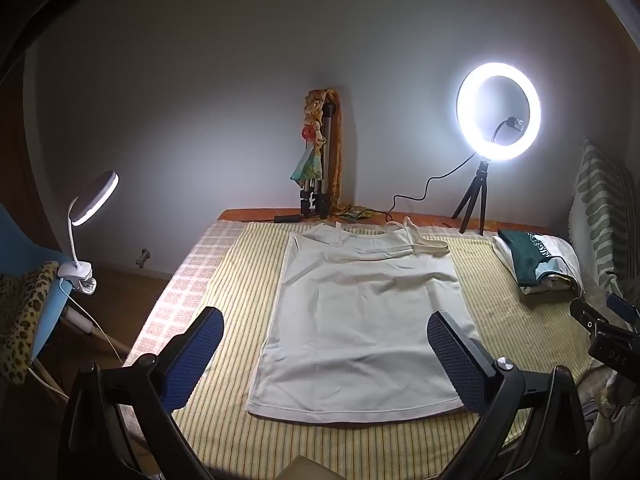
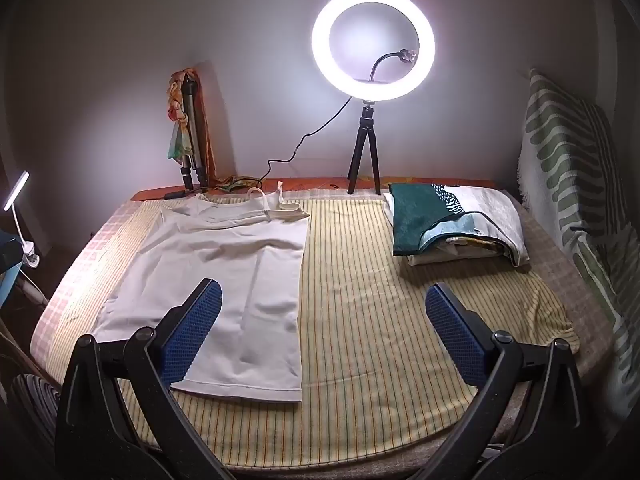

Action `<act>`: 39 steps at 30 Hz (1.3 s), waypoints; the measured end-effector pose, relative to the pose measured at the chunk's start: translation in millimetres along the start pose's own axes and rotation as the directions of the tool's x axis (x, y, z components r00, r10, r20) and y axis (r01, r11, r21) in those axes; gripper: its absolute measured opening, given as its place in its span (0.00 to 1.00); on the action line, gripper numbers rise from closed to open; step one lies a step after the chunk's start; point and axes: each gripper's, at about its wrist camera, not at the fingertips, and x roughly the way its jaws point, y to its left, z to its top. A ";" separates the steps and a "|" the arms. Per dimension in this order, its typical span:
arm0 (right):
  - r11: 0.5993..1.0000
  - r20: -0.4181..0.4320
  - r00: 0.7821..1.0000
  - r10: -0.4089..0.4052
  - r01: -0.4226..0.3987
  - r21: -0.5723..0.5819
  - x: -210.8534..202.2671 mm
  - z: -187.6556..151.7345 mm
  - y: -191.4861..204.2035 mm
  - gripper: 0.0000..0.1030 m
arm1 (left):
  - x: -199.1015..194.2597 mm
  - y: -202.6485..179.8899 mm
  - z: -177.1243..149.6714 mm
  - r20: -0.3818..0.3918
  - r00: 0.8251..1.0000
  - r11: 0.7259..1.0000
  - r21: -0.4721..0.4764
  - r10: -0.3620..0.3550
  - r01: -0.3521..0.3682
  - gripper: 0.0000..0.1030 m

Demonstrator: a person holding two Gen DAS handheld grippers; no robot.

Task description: Fold small clothes

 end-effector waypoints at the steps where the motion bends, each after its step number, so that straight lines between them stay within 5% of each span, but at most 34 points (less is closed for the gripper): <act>1: 1.000 0.001 1.000 -0.002 0.002 0.000 -0.1 0.4 0.3 1.00 | -1.0 0.8 -2.0 0.002 1.000 1.000 0.003 0.000 0.000 1.00; 19: 1.000 0.011 1.000 -0.015 0.015 0.007 -2.9 0.7 0.5 1.00 | -3.1 -5.7 1.6 0.016 1.000 1.000 0.005 0.003 -0.004 1.00; 39: 1.000 0.011 1.000 0.019 -0.019 -0.020 15.6 11.3 16.3 1.00 | 16.0 6.6 -3.7 -0.062 0.998 1.000 -0.010 0.028 -0.029 1.00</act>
